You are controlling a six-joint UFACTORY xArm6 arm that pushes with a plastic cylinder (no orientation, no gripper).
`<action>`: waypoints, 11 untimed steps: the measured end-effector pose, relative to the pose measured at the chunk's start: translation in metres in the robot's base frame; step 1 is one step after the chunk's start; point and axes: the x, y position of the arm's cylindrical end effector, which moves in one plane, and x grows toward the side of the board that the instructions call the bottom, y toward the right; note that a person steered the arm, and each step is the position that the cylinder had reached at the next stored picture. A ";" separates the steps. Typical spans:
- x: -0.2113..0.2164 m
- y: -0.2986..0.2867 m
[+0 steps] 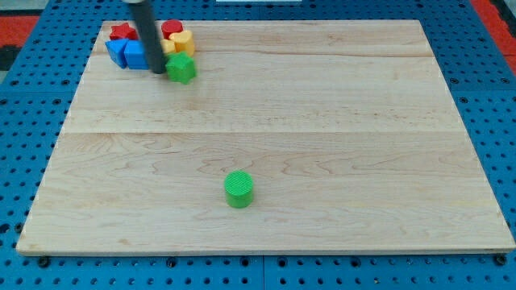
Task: Move the green star towards center
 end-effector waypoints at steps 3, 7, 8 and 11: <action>-0.059 0.144; -0.044 0.186; -0.041 0.129; 0.066 0.110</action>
